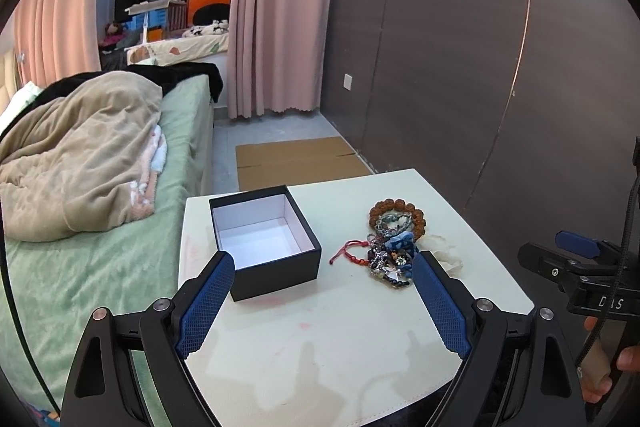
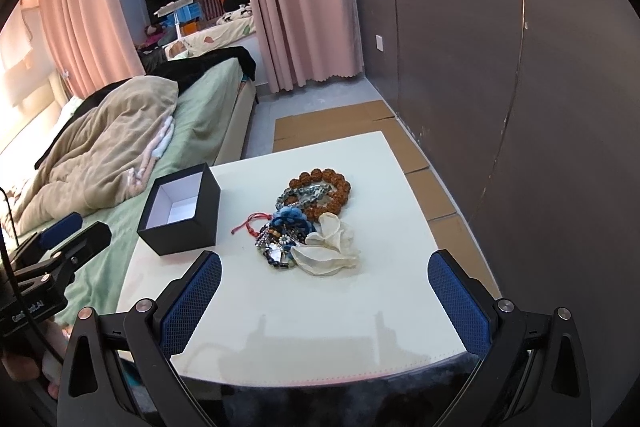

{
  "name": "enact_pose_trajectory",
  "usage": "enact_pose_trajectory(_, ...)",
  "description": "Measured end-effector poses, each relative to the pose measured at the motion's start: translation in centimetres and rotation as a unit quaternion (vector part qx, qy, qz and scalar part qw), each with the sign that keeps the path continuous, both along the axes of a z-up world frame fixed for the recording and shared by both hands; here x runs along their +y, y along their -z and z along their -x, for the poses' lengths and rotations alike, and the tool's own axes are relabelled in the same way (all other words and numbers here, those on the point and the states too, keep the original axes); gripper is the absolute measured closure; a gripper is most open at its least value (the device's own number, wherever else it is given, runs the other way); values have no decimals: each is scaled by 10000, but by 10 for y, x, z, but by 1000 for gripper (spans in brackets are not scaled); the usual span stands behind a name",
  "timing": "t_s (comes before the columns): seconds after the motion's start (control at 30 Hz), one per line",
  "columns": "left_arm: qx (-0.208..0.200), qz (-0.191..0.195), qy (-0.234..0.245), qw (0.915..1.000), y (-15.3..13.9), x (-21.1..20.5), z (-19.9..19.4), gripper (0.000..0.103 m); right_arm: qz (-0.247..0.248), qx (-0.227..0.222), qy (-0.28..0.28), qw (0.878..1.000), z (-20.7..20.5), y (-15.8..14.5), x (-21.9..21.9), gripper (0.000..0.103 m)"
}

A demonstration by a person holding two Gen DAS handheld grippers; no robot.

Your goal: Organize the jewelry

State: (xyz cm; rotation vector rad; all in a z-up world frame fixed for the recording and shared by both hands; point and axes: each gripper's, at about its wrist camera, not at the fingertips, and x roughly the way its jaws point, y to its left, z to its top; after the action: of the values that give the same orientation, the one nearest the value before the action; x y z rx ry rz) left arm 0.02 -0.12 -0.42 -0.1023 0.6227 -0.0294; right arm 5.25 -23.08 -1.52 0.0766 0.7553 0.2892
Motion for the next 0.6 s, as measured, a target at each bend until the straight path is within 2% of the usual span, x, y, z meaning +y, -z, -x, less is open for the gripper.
enact_pose_trajectory(0.6, 0, -6, 1, 10000, 0, -1, 0, 12, -105, -21, 11, 9999, 1, 1, -1, 0)
